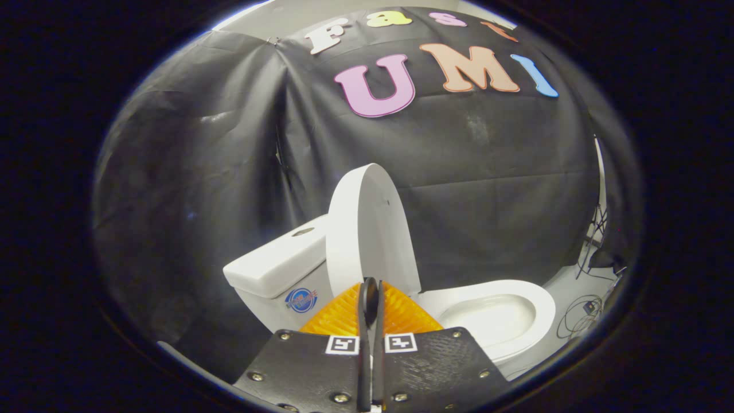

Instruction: Open the toilet lid.

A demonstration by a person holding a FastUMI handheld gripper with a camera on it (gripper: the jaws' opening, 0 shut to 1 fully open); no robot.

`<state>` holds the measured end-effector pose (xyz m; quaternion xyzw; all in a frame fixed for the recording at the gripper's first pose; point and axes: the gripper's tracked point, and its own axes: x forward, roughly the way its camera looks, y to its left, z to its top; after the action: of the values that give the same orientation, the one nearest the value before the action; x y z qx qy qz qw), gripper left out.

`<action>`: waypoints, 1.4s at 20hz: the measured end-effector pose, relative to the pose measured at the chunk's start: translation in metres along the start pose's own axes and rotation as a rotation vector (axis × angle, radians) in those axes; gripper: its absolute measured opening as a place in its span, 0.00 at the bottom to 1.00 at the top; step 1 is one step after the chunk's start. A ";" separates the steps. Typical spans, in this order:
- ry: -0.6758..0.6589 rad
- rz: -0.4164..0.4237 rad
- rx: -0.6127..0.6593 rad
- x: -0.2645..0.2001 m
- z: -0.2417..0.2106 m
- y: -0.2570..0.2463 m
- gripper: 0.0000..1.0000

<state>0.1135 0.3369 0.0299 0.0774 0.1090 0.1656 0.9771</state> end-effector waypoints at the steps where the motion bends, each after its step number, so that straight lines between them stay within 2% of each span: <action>1: -0.001 0.003 0.003 0.000 -0.001 0.002 0.02; 9: -0.012 0.033 -0.029 0.007 -0.003 0.020 0.02; 19: -0.005 0.036 -0.067 0.006 -0.003 0.023 0.09; 22: 0.004 0.086 -0.035 -0.001 0.000 0.027 0.22; 23: -0.002 0.100 -0.035 -0.004 0.004 0.028 0.22; 24: -0.007 0.098 -0.040 -0.007 0.007 0.025 0.30; 28: -0.025 0.100 -0.034 -0.019 0.019 0.011 0.81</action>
<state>0.0970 0.3384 0.0540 0.0681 0.0900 0.2149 0.9701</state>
